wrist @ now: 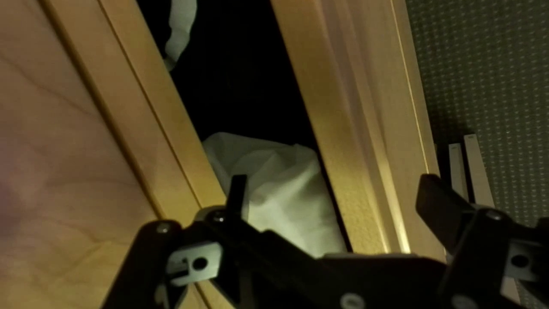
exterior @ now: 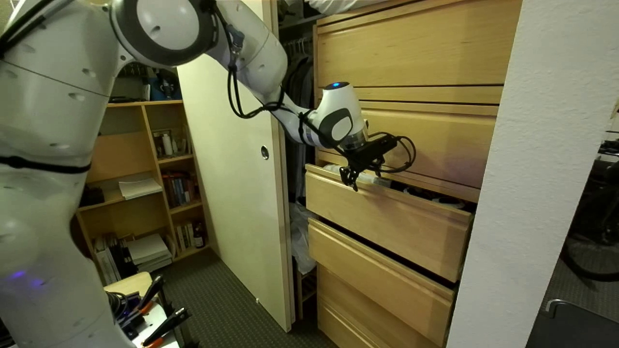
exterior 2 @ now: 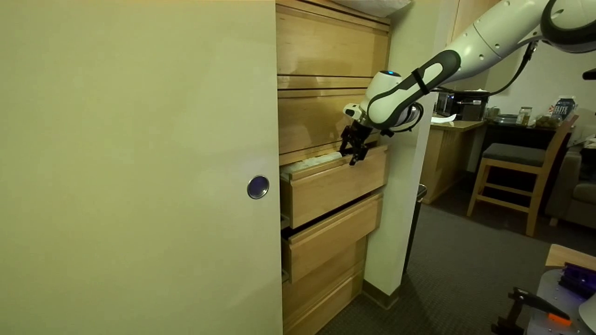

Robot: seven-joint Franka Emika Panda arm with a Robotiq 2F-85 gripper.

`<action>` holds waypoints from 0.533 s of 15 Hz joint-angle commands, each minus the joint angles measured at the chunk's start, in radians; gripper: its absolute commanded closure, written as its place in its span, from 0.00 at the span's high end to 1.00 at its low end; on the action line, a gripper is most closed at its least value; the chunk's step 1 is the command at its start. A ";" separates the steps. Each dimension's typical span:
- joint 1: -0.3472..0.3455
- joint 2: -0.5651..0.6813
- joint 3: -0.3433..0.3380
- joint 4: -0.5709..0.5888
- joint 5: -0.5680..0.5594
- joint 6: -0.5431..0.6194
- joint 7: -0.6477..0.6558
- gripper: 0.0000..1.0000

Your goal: Open the middle drawer of the cabinet.

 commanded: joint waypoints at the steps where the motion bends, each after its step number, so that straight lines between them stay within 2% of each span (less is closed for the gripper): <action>1: 0.003 0.060 0.002 0.046 0.005 0.024 -0.002 1.00; 5: 0.008 0.103 -0.009 0.085 -0.008 0.018 0.009 1.00; 8: 0.023 0.094 -0.039 0.065 -0.034 0.022 0.028 1.00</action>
